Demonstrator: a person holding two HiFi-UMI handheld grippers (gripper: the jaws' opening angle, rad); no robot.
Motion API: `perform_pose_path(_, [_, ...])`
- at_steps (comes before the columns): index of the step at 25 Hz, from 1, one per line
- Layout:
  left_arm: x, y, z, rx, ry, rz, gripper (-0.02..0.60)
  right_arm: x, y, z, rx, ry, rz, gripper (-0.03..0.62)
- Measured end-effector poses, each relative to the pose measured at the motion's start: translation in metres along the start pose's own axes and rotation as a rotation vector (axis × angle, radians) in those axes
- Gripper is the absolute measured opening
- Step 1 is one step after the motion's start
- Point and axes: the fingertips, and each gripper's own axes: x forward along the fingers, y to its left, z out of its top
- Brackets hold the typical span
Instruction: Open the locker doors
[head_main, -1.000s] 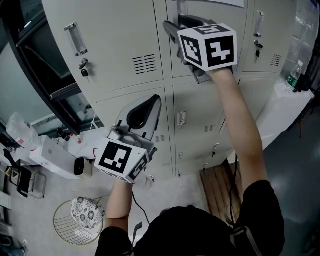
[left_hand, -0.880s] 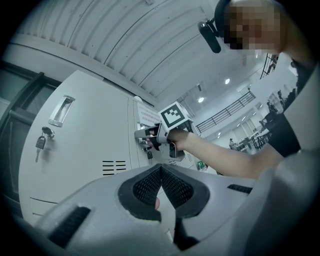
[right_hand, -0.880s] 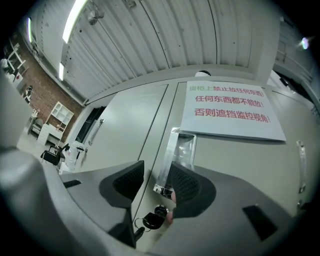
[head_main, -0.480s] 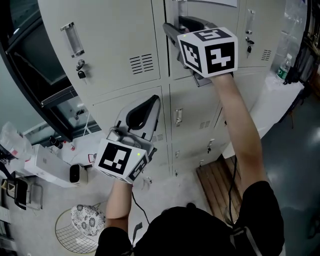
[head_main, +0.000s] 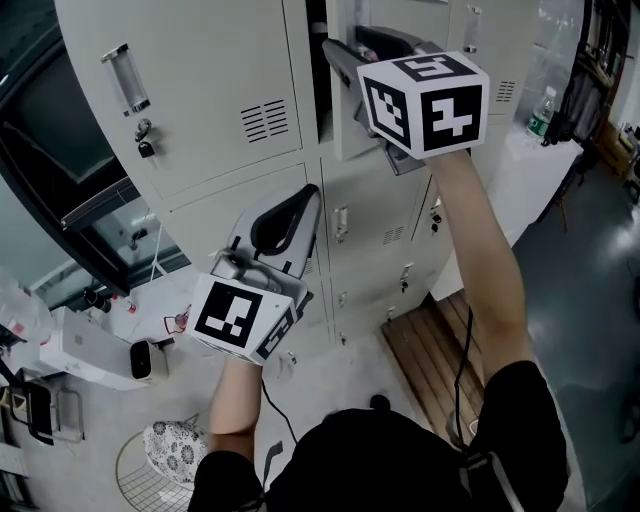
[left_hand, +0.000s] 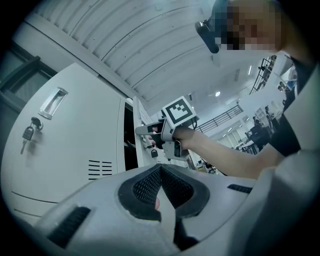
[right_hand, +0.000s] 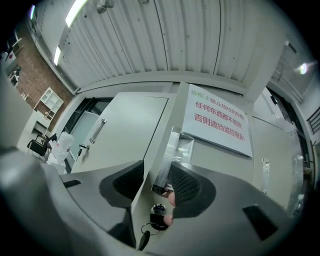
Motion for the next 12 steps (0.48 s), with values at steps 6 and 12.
perform_pose_path(6, [0.001,-0.009,0.001,-0.018,-0.015,-0.045,0.017,-0.016,-0.004,0.002,-0.008,0.008,-0.040,0.163])
perform_pose_path(12, [0.007,-0.020,0.003,-0.032,-0.026,-0.091,0.017,-0.030,-0.008,0.003,-0.020,0.015,-0.065,0.160])
